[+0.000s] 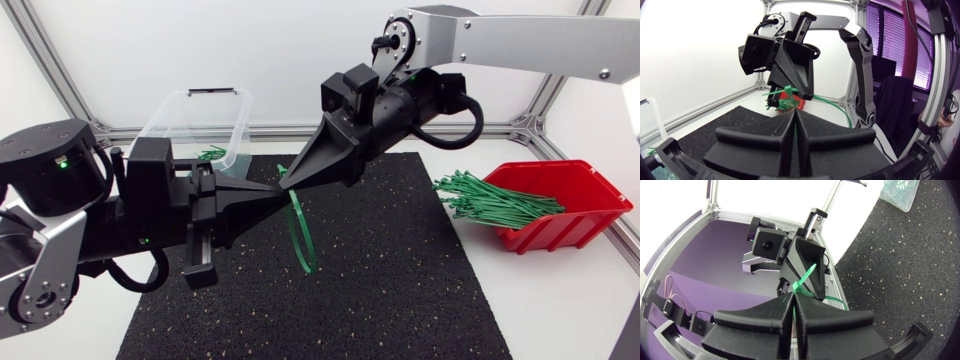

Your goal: Take a green cable tie from the red box, thread the tail through the head to close it, then place it in the transparent bin on the left.

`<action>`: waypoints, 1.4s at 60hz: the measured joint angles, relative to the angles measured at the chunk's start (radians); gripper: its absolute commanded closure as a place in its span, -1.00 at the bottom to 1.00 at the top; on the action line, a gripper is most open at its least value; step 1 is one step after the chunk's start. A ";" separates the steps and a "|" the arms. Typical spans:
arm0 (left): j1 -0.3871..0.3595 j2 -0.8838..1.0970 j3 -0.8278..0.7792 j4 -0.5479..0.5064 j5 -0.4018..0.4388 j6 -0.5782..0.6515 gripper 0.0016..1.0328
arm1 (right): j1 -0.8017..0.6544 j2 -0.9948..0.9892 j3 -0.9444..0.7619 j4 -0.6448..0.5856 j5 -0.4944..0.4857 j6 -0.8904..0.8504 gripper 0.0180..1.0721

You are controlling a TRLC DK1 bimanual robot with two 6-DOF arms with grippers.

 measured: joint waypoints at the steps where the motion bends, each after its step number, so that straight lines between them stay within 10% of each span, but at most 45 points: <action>1: -0.003 0.000 0.000 0.000 -0.002 0.000 0.94 | 0.000 0.000 0.000 0.000 0.000 -0.006 0.88; 17: -0.010 0.000 0.000 -0.002 -0.012 0.000 0.94 | -0.016 -0.002 0.000 0.000 -0.004 -0.067 0.27; 84: -0.008 -0.001 0.000 -0.004 -0.007 0.001 0.94 | -0.020 0.063 0.146 0.001 0.047 -0.103 0.51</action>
